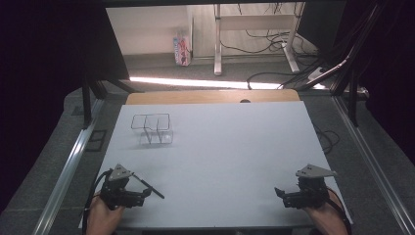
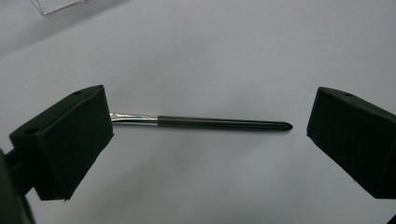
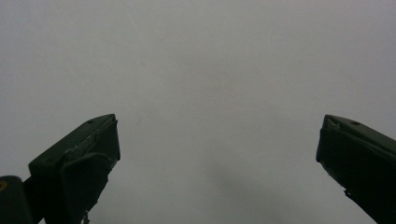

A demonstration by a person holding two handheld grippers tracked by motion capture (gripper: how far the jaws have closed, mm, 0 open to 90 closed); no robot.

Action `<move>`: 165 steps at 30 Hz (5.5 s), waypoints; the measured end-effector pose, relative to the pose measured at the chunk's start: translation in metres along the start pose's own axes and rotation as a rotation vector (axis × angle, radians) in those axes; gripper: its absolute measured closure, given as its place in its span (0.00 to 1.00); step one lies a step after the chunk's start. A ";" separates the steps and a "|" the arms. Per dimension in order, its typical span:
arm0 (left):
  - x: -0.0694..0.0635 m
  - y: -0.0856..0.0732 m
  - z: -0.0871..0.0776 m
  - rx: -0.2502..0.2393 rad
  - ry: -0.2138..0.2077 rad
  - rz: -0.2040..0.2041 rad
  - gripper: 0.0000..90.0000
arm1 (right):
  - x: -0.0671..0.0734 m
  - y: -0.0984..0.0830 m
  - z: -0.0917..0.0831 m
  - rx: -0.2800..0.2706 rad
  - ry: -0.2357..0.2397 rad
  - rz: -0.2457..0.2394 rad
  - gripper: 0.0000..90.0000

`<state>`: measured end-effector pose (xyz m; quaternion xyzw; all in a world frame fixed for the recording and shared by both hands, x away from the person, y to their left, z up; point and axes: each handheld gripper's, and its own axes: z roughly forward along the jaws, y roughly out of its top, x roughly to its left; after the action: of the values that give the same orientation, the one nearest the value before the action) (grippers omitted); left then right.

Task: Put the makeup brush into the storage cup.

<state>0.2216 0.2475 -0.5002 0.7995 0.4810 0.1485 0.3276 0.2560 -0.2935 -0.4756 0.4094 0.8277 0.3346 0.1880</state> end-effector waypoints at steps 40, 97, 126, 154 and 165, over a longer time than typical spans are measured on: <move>0.004 0.019 0.011 0.133 0.059 -0.091 0.01 | 0.003 -0.001 0.007 0.054 0.024 -0.038 0.00; 0.004 0.038 0.048 0.468 0.162 -0.171 0.63 | 0.006 -0.002 0.009 0.088 0.032 -0.063 0.00; 0.018 0.037 0.029 0.383 0.109 -0.111 0.94 | 0.006 -0.002 0.009 0.089 0.036 -0.068 0.00; 0.020 0.039 0.006 0.147 0.000 -0.121 0.94 | 0.006 -0.002 0.009 0.078 0.051 -0.068 0.00; 0.017 0.042 -0.005 0.022 0.000 -0.088 0.94 | 0.007 0.000 0.006 0.047 0.059 -0.078 0.00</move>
<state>0.2552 0.2507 -0.4699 0.7813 0.5171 0.1286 0.3251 0.2554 -0.2855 -0.4805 0.3709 0.8560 0.3193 0.1668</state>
